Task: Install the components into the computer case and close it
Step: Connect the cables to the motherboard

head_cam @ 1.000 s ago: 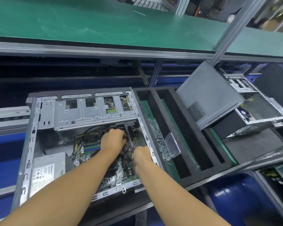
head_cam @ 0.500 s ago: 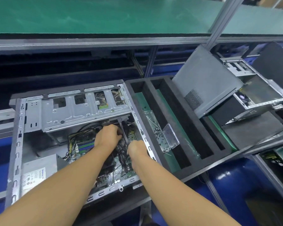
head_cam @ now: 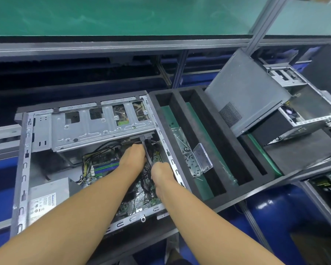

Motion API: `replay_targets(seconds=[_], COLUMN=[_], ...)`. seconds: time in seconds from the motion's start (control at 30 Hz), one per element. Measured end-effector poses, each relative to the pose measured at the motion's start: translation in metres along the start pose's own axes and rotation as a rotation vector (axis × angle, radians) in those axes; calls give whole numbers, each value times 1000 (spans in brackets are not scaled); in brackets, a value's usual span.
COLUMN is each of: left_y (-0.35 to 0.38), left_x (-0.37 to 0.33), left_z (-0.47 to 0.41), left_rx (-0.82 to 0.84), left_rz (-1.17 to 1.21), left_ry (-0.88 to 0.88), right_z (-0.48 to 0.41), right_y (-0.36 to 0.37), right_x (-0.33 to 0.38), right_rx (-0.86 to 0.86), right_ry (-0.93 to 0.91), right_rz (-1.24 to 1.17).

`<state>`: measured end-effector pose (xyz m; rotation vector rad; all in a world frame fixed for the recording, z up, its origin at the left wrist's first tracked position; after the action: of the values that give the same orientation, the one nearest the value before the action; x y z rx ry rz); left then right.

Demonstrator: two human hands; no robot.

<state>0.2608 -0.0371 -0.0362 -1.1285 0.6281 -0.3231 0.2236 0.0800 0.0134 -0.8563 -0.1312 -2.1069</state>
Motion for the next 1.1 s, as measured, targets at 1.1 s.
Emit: replay_targets(seconds=[1.1], left_y=[1], left_x=[-7], left_z=[-5], left_rx=[-14], left_rz=[-152], left_ry=[130], right_z=[-16], right_y=[5], right_x=[-4], right_rx=[22], right_ry=[69], right_rz=[43])
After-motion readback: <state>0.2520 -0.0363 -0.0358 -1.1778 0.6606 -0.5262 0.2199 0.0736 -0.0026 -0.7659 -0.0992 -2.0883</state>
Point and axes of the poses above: each hand's wrist, its own z-axis away from the middle knuckle, its own y-axis out of the palm, x = y × z, the point moved 4 cm from there along -z, towards the middle knuckle, and after that the axes turned 5 degrees about -z, right-handed, at the moved point
